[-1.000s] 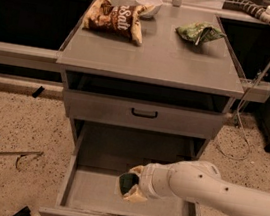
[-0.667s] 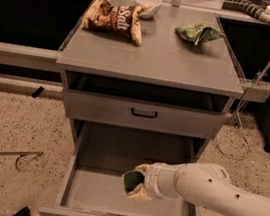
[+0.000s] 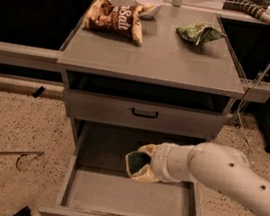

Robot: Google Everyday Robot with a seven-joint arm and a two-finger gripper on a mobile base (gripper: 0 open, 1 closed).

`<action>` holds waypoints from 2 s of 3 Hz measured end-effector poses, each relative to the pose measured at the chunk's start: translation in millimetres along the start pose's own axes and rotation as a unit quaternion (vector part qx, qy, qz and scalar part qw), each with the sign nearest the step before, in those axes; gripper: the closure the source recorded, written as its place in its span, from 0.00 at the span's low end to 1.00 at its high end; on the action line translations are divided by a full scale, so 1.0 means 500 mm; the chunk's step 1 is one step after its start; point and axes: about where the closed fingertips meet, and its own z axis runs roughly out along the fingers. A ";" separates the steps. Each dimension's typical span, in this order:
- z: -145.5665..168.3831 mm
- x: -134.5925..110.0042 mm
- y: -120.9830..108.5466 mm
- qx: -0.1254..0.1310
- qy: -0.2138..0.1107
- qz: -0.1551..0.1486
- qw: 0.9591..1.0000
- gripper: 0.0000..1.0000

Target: Pick sponge from middle drawer and place on counter

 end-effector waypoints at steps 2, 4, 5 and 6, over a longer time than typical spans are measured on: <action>-0.395 -0.226 -0.220 0.144 -0.055 -0.084 0.984 1.00; -0.446 -0.244 -0.257 0.171 -0.058 -0.091 0.979 1.00; -0.448 -0.268 -0.297 0.181 -0.064 -0.107 0.976 1.00; -0.464 -0.273 -0.411 0.204 -0.059 -0.131 0.968 1.00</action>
Offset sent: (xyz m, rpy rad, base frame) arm 0.0063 -0.0655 0.4111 0.0701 -0.5965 -0.0216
